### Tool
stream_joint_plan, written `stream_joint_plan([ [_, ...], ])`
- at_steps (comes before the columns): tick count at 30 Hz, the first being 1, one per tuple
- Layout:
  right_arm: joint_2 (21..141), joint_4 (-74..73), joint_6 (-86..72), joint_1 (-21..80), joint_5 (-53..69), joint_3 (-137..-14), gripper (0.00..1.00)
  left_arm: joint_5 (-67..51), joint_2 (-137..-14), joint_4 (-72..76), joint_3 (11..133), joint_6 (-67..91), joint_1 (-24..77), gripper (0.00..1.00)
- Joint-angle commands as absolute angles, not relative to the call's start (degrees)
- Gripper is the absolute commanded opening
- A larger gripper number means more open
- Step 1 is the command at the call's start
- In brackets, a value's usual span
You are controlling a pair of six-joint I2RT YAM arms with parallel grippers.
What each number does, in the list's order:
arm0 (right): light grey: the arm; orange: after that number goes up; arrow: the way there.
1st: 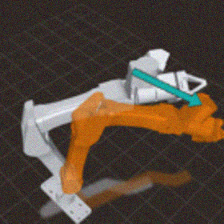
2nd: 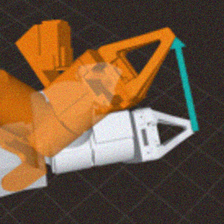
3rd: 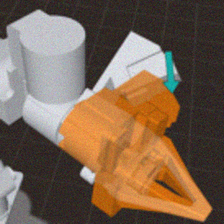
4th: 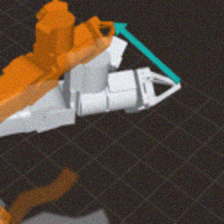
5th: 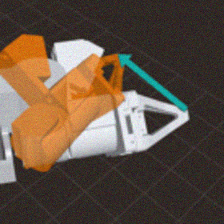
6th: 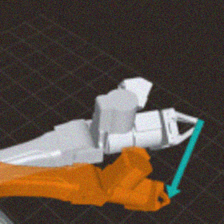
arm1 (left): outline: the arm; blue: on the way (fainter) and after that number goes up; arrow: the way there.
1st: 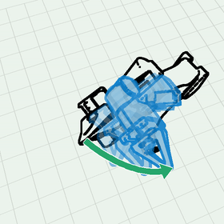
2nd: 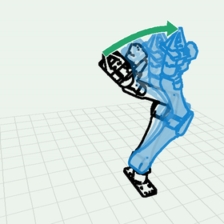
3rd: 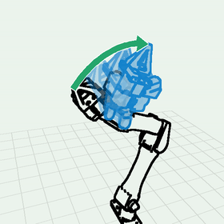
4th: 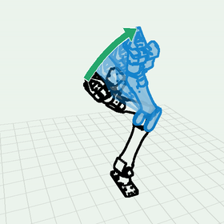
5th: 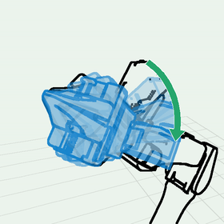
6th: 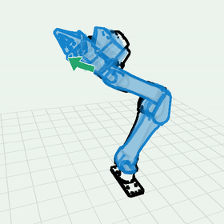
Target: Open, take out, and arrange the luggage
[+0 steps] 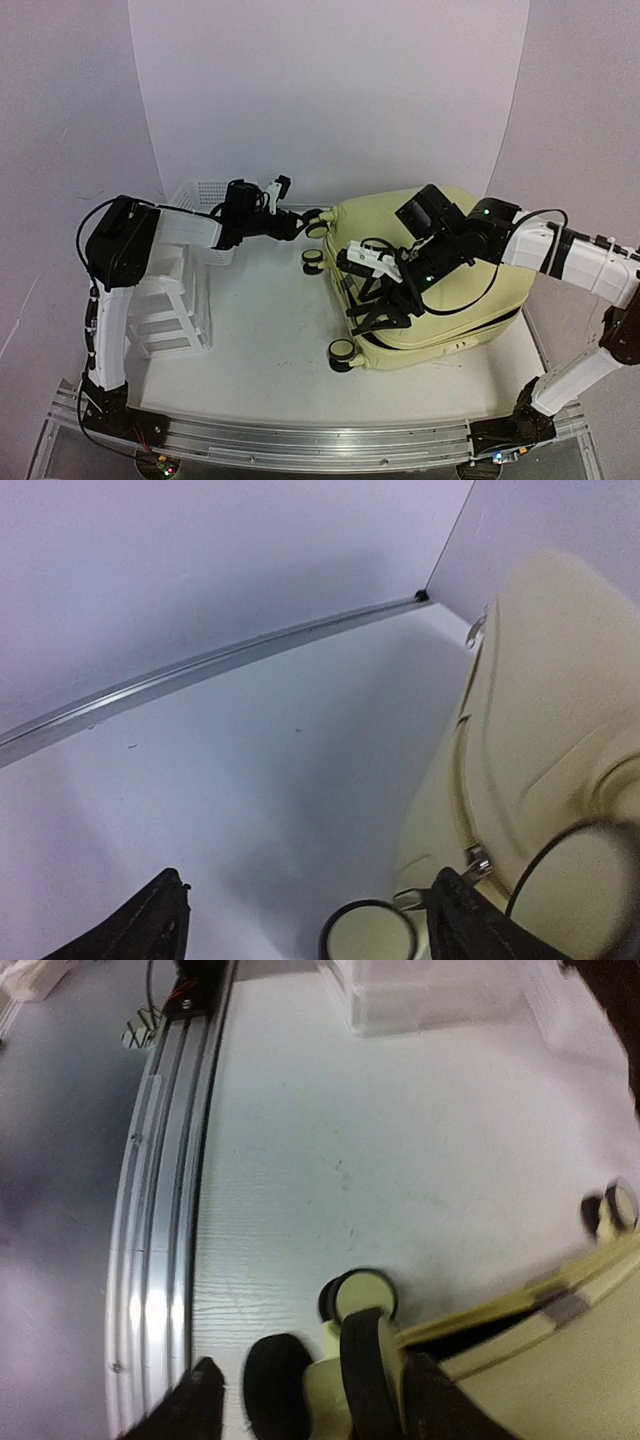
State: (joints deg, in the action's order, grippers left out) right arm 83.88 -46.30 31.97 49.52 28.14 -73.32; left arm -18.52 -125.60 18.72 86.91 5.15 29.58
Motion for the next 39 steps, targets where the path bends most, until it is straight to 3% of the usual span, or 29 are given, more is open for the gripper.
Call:
stream_joint_plan([
  [1, 80.61, -51.1, -6.55, 47.72, 21.53, -71.99, 0.98, -26.18, -116.95, 19.07, 86.43, 9.28, 31.0, 0.87],
  [6, 79.28, -52.46, -19.28, 47.69, 15.04, -77.18, 0.98, -23.49, -112.29, 16.47, 84.54, 9.84, 31.29, 0.87],
  [13, 76.66, -66.52, -22.37, 42.72, -13.13, -84.02, 0.98, -30.49, -114.19, 15.86, 89.85, 10.72, 33.06, 0.88],
  [24, 70.53, -68.62, -29.38, 13.16, -4.26, -73.96, 0.98, -30.71, -120.94, 9.61, 93.41, 6.29, 37.21, 0.84],
  [32, 70.52, -60.76, -33.19, 5.98, 2.43, -65.66, 0.98, -31.38, -121.36, 7.39, 89.77, 7.25, 40.45, 0.8],
  [39, 82.44, -53.56, -29.43, 0.76, 5.93, -68.72, 0.98, -29.7, -117.85, 7.08, 84.32, 8.72, 46.4, 0.79],
])
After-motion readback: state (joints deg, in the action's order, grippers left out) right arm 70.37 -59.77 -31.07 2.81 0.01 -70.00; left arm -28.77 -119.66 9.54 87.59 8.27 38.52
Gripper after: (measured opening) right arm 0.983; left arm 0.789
